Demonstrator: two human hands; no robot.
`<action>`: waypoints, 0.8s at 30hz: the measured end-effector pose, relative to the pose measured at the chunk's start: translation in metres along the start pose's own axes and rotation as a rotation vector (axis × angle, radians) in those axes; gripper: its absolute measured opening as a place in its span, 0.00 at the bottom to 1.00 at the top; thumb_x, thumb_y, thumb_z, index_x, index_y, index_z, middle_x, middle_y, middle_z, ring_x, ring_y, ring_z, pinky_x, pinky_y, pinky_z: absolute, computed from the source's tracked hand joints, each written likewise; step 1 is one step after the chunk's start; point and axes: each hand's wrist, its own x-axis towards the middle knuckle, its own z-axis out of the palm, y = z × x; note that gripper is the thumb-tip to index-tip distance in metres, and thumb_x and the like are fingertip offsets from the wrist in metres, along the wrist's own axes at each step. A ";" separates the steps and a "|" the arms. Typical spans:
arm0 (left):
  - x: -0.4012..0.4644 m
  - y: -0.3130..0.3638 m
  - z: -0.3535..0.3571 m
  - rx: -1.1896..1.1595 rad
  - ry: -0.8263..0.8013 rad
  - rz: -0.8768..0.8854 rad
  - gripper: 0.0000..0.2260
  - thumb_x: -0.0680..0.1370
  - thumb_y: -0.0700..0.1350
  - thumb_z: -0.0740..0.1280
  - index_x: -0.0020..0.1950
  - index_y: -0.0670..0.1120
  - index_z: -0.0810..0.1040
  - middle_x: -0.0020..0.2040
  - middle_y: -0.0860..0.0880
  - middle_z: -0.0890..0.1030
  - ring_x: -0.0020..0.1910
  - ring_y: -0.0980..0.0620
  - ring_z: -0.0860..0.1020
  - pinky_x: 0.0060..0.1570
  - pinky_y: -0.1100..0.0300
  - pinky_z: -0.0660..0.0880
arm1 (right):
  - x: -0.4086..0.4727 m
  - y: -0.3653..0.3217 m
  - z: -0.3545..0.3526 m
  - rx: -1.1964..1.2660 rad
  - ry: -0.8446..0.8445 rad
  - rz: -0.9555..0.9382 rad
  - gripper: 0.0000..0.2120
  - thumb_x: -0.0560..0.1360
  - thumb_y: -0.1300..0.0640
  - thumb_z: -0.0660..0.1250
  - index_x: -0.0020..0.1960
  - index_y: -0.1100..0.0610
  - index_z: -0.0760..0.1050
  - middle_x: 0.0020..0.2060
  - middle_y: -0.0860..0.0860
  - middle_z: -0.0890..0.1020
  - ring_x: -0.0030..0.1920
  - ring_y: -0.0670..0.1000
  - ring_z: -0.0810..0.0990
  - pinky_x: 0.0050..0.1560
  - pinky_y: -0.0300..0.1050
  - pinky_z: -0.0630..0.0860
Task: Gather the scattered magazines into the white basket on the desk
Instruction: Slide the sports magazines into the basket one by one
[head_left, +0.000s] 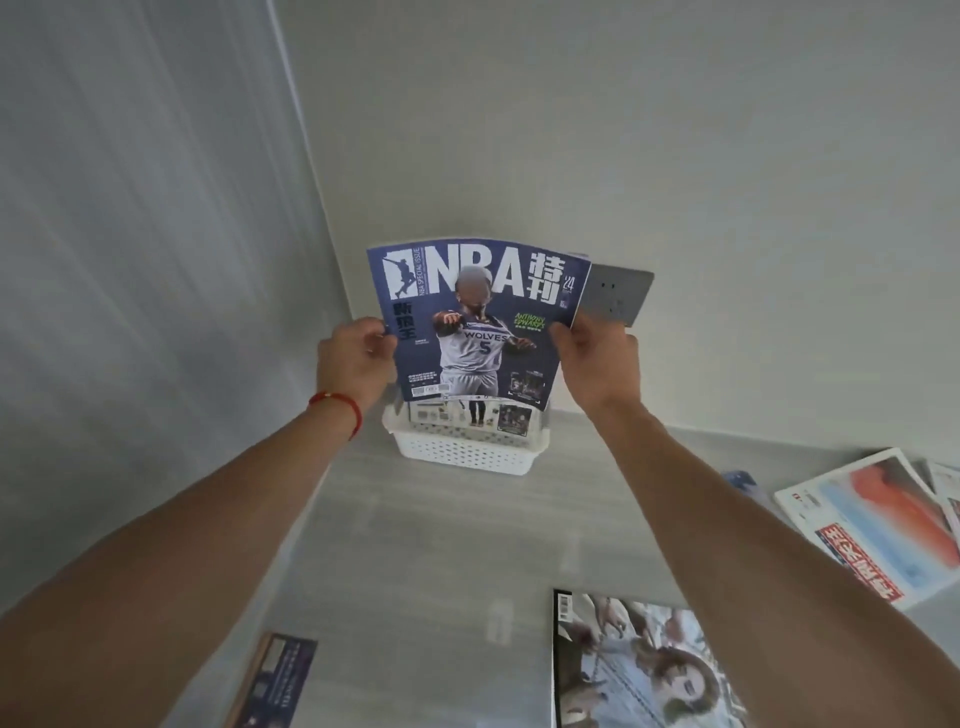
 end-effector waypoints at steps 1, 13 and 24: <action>0.003 -0.003 0.003 -0.020 -0.017 -0.035 0.06 0.79 0.39 0.69 0.44 0.47 0.84 0.41 0.45 0.86 0.43 0.44 0.85 0.53 0.49 0.83 | 0.003 0.001 0.006 0.009 -0.015 0.015 0.14 0.81 0.52 0.65 0.42 0.58 0.79 0.31 0.48 0.80 0.32 0.49 0.76 0.32 0.40 0.67; 0.026 -0.035 0.043 -0.118 -0.090 -0.295 0.09 0.80 0.47 0.71 0.50 0.43 0.87 0.49 0.42 0.87 0.50 0.41 0.86 0.58 0.47 0.82 | 0.013 0.036 0.061 0.055 -0.100 0.130 0.12 0.83 0.56 0.62 0.47 0.62 0.80 0.43 0.59 0.86 0.42 0.62 0.83 0.44 0.54 0.81; 0.019 -0.038 0.063 -0.125 -0.299 -0.349 0.21 0.75 0.35 0.71 0.65 0.45 0.72 0.56 0.49 0.78 0.52 0.49 0.75 0.47 0.59 0.74 | 0.005 0.052 0.090 0.142 -0.264 0.259 0.18 0.79 0.60 0.64 0.68 0.56 0.69 0.61 0.55 0.80 0.48 0.53 0.78 0.39 0.41 0.73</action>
